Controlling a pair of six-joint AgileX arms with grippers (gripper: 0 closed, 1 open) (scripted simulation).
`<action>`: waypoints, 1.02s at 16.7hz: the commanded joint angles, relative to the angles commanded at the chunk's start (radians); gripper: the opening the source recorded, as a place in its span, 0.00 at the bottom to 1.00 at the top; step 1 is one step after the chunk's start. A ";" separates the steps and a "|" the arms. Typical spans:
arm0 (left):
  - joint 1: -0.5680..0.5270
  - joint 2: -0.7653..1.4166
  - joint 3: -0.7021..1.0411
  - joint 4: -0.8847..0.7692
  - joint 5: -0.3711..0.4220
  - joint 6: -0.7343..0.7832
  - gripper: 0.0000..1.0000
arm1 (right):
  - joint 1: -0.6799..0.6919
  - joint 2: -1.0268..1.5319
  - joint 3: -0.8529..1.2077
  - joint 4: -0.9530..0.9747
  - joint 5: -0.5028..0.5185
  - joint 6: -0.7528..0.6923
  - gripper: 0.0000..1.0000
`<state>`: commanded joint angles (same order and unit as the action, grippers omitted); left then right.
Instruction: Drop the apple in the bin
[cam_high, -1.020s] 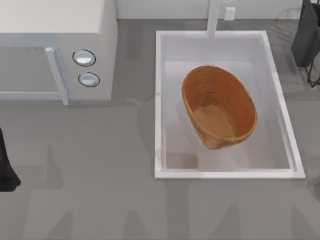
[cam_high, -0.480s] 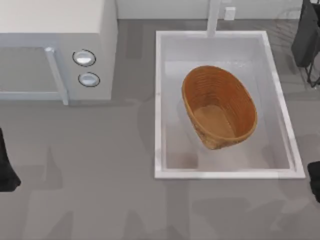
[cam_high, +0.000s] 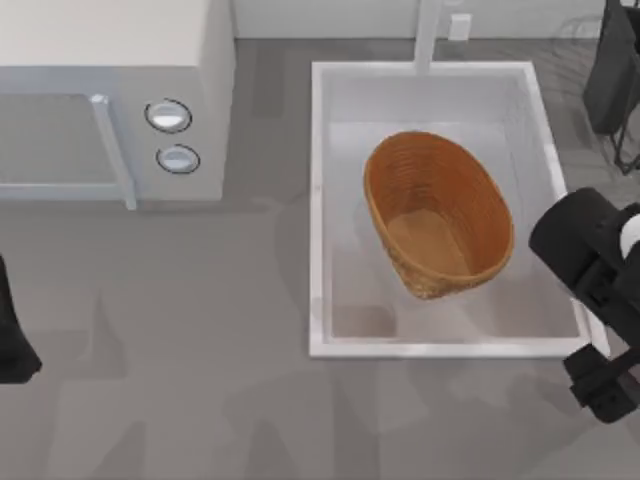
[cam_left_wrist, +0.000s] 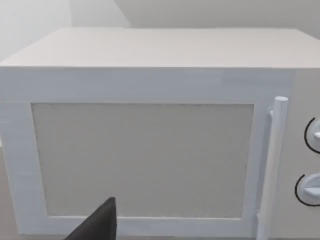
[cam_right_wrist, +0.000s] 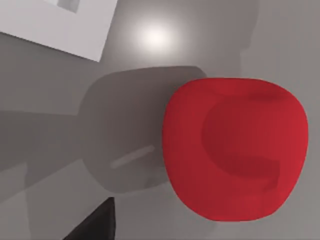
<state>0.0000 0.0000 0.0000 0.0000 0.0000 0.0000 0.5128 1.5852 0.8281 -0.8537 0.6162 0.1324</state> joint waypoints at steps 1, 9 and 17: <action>0.000 0.000 0.000 0.000 0.000 0.000 1.00 | 0.010 0.029 0.016 -0.016 0.013 0.003 1.00; 0.000 0.000 0.000 0.000 0.000 0.000 1.00 | 0.008 0.061 0.019 -0.014 0.024 -0.005 1.00; 0.000 0.000 0.000 0.000 0.000 0.000 1.00 | -0.124 0.163 -0.099 0.314 0.031 -0.171 1.00</action>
<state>0.0000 0.0000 0.0000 0.0000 0.0000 0.0000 0.3888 1.7485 0.7291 -0.5399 0.6472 -0.0390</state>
